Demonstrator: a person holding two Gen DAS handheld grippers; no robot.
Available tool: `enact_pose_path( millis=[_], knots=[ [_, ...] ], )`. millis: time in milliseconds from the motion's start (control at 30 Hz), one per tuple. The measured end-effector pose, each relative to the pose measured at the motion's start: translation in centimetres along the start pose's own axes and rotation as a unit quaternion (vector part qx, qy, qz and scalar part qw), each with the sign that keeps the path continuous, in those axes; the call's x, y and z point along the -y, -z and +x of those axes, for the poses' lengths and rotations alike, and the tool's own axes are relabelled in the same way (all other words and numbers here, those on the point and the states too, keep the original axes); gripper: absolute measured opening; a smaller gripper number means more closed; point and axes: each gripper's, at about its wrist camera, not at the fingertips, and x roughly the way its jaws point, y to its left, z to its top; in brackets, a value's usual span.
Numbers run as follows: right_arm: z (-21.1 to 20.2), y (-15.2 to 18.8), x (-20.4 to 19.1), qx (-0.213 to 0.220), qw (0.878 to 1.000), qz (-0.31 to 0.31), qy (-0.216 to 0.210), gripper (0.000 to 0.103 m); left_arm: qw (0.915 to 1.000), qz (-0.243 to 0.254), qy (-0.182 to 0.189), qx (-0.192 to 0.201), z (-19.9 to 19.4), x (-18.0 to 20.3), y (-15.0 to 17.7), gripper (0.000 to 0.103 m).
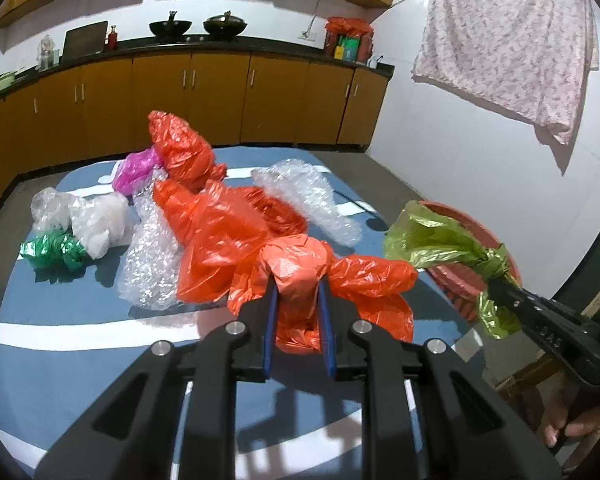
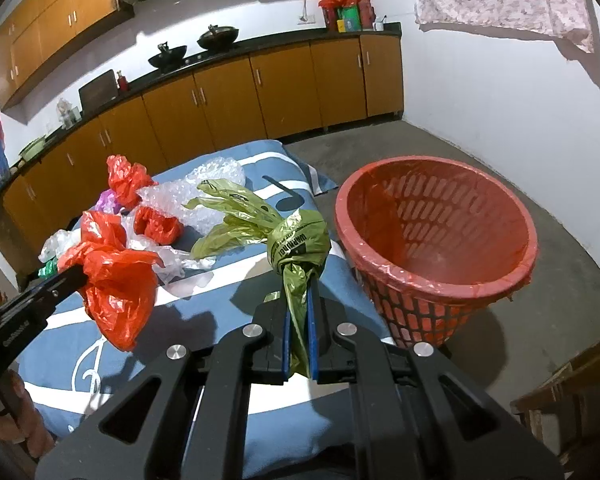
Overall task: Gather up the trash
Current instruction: 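Carry both bags over the red basket and open both grippers to drop them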
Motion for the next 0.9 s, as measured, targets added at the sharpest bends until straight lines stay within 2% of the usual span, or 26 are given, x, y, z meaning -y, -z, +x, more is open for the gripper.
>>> enact_pose_path(
  millis=[267, 533, 667, 900],
  knots=[
    [-0.8, -0.4, 1.5, 0.017, 1.000, 0.018, 0.010, 0.007, 0.9997, 0.012, 0.017, 0.010, -0.4, 1.7, -1.0, 0.019],
    [-1.1, -1.5, 3.5, 0.034, 0.998, 0.040, 0.030, 0.007, 0.9992, 0.024, 0.031, 0.005, 1.4, 3.7, -2.3, 0.019],
    [-1.3, -2.3, 5.0, 0.048, 0.996, 0.051, 0.055, 0.007, 0.9981, 0.042, 0.044, 0.008, 2.7, 5.7, -3.5, 0.019],
    [-0.8, -3.6, 9.1, 0.063, 0.987, 0.109, 0.100, 0.007, 0.9933, 0.084, 0.077, 0.019, 5.7, 10.5, -5.8, 0.019]
  ],
)
